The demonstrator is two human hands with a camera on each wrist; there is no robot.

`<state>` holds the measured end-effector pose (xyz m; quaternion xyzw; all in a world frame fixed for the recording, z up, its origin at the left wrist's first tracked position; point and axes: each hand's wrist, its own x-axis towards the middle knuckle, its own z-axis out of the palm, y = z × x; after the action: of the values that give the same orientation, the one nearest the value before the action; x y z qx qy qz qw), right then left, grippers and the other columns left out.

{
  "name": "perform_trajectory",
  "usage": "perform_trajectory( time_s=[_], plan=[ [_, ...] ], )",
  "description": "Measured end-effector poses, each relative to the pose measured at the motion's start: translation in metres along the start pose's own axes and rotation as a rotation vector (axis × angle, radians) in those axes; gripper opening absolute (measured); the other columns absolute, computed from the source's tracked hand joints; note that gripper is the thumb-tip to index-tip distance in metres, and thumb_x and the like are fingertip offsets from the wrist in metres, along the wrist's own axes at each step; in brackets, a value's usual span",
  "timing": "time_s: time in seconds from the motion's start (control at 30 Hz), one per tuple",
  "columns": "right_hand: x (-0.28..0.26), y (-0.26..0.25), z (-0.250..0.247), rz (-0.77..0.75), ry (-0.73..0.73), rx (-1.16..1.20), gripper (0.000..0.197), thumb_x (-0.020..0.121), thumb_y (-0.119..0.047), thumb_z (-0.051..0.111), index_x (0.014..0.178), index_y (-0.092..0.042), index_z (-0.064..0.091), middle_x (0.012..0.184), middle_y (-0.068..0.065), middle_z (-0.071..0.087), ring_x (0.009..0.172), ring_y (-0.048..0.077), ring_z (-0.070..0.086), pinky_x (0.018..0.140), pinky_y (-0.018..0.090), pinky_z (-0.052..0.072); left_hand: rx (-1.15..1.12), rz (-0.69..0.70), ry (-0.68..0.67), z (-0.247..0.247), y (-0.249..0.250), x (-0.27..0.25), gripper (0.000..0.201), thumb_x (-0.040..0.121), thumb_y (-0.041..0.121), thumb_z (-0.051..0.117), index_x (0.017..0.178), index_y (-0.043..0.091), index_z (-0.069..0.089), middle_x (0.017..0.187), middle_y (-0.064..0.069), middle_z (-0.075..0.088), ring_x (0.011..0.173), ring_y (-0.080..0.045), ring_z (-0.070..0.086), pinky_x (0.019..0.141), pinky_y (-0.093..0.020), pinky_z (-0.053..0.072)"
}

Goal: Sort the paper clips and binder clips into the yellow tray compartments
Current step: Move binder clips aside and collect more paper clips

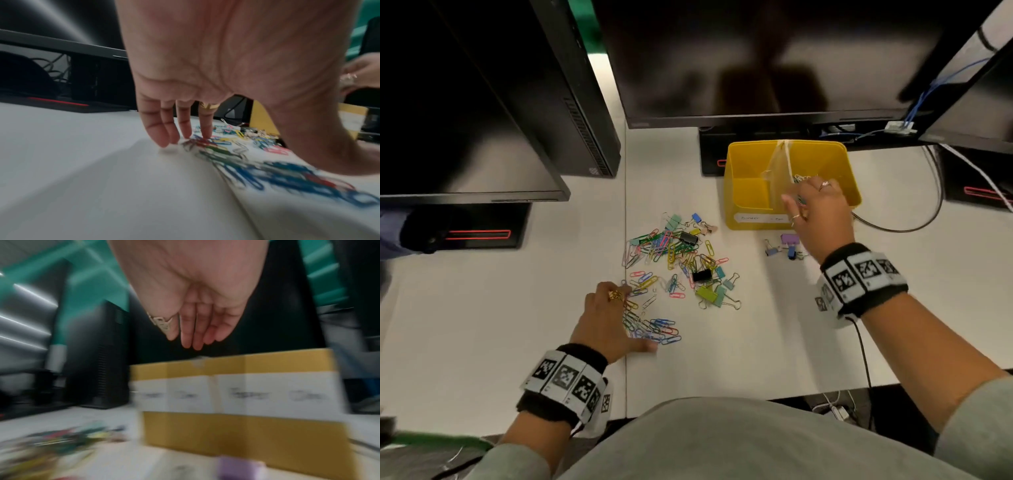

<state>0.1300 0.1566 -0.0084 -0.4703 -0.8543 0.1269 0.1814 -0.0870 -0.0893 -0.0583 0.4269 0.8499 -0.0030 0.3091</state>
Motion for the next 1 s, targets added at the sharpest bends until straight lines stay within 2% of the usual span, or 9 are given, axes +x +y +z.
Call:
perform_trajectory(
  time_s=[0.07, 0.17, 0.23, 0.47, 0.6, 0.67, 0.8, 0.9, 1.0],
  plan=[
    [-0.026, -0.026, 0.011, -0.098, -0.115, 0.083, 0.023, 0.088, -0.023, 0.058, 0.104, -0.007, 0.064, 0.107, 0.017, 0.065, 0.105, 0.031, 0.053, 0.09, 0.039, 0.044, -0.035, -0.003, -0.003, 0.008, 0.005, 0.0, 0.111, 0.05, 0.051, 0.086, 0.141, 0.013, 0.035, 0.134, -0.006, 0.027, 0.122, -0.028, 0.035, 0.108, -0.036, 0.035],
    [-0.067, -0.056, 0.044, -0.146, -0.586, 0.081, 0.032, 0.084, -0.034, 0.061, 0.108, -0.013, 0.06, 0.11, 0.014, 0.061, 0.103, 0.028, 0.054, 0.087, 0.036, 0.047, -0.128, -0.015, 0.012, 0.014, 0.012, 0.003, 0.096, 0.057, 0.037, 0.087, 0.137, 0.011, 0.04, 0.133, -0.006, 0.029, 0.12, -0.027, 0.04, 0.108, -0.033, 0.036],
    [-0.082, -0.066, 0.064, -0.171, -0.688, 0.018, 0.041, 0.082, -0.038, 0.063, 0.113, -0.012, 0.055, 0.114, 0.014, 0.058, 0.105, 0.029, 0.053, 0.084, 0.035, 0.046, -0.13, -0.002, 0.0, 0.016, 0.016, 0.006, 0.089, 0.062, 0.031, 0.086, 0.137, 0.01, 0.041, 0.134, -0.006, 0.031, 0.121, -0.027, 0.042, 0.109, -0.032, 0.037],
    [-0.087, -0.061, 0.08, -0.201, -0.522, 0.115, 0.029, 0.084, -0.007, 0.058, 0.112, -0.003, 0.059, 0.111, 0.021, 0.063, 0.101, 0.037, 0.06, 0.082, 0.041, 0.05, -0.186, 0.12, -0.056, 0.017, 0.029, 0.013, 0.073, 0.068, 0.021, 0.083, 0.131, 0.013, 0.048, 0.132, -0.007, 0.04, 0.121, -0.024, 0.047, 0.107, -0.032, 0.041],
    [-0.083, -0.049, 0.061, -0.099, -0.469, 0.374, 0.03, 0.077, 0.006, 0.064, 0.105, -0.003, 0.066, 0.103, 0.019, 0.069, 0.091, 0.031, 0.064, 0.085, 0.03, 0.047, -0.099, 0.212, 0.093, 0.008, 0.052, 0.02, 0.043, 0.084, 0.025, 0.068, 0.126, 0.021, 0.057, 0.129, -0.003, 0.046, 0.124, -0.022, 0.042, 0.1, -0.029, 0.041],
    [-0.081, -0.041, 0.047, -0.025, -0.436, 0.444, 0.029, 0.074, 0.003, 0.069, 0.103, -0.004, 0.068, 0.098, 0.017, 0.07, 0.084, 0.03, 0.063, 0.081, 0.032, 0.05, -0.074, 0.264, 0.142, 0.005, 0.067, 0.024, 0.036, 0.089, 0.022, 0.061, 0.125, 0.022, 0.058, 0.132, -0.002, 0.045, 0.127, -0.021, 0.039, 0.102, -0.03, 0.041],
    [-0.082, -0.006, 0.03, 0.108, -0.299, 0.375, 0.023, 0.075, 0.002, 0.07, 0.097, -0.004, 0.069, 0.093, 0.015, 0.07, 0.069, 0.018, 0.056, 0.066, 0.007, 0.044, 0.003, 0.269, 0.146, 0.003, 0.092, 0.039, 0.035, 0.094, 0.018, 0.053, 0.129, 0.012, 0.057, 0.139, -0.006, 0.041, 0.131, -0.025, 0.037, 0.103, -0.035, 0.045],
    [-0.083, 0.023, 0.034, 0.216, -0.338, 0.239, 0.024, 0.078, 0.004, 0.065, 0.102, -0.003, 0.066, 0.102, 0.018, 0.068, 0.081, 0.023, 0.059, 0.073, 0.019, 0.04, 0.075, 0.236, 0.097, -0.001, 0.104, 0.05, 0.032, 0.094, 0.025, 0.053, 0.122, 0.011, 0.06, 0.129, -0.01, 0.048, 0.123, -0.027, 0.044, 0.099, -0.039, 0.047],
    [-0.087, 0.023, 0.039, 0.193, -0.389, 0.045, 0.03, 0.076, -0.013, 0.07, 0.106, -0.011, 0.065, 0.119, 0.014, 0.059, 0.115, 0.035, 0.048, 0.092, 0.036, 0.039, 0.172, 0.244, 0.045, -0.003, 0.11, 0.056, 0.029, 0.094, 0.025, 0.053, 0.12, 0.014, 0.061, 0.124, -0.011, 0.053, 0.118, -0.028, 0.049, 0.095, -0.038, 0.047]
  ],
)
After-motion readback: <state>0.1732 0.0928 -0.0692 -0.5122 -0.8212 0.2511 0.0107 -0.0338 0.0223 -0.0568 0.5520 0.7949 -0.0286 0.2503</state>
